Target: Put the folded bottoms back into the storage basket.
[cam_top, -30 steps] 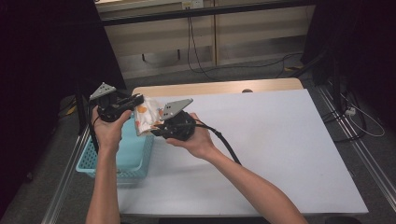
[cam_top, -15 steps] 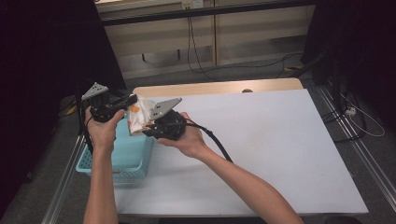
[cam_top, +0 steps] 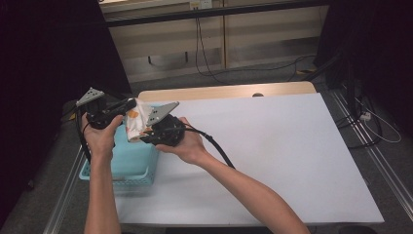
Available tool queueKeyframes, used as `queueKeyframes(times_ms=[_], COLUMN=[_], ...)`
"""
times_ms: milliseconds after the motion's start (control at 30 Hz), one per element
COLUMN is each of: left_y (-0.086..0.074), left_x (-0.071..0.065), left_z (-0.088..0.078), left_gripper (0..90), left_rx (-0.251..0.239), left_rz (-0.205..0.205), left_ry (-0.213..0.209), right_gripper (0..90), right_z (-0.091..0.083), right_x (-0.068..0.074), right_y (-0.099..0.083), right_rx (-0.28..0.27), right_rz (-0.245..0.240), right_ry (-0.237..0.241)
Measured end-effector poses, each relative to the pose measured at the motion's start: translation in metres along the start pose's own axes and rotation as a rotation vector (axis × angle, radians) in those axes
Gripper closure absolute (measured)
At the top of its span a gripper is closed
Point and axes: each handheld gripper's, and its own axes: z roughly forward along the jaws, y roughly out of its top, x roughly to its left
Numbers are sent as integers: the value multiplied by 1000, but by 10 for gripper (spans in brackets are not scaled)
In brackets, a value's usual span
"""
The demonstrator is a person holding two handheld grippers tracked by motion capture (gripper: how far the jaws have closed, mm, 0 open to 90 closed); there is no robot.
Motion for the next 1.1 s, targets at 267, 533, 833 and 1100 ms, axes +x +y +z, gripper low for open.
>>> queueKeyframes(times_ms=[267, 533, 833, 1100], left_y=[1, -2, -10, -12], left_x=[6, 14, 28, 34], left_z=[-9, -19, -25, -29], left_gripper=[803, 803, 803, 803], left_rx=[-14, -1, 11, 22], left_rz=[-8, 16, -13, 0], left_ry=[23, 33, 55, 83], right_gripper=[822, 822, 822, 822], right_z=[8, 23, 40, 48], right_x=[1, 4, 7, 8], right_y=[9, 14, 17, 22], right_rx=[13, 9, 20, 32], right_rz=[-26, -19, -20, -24], right_ry=[12, 41, 55, 53])
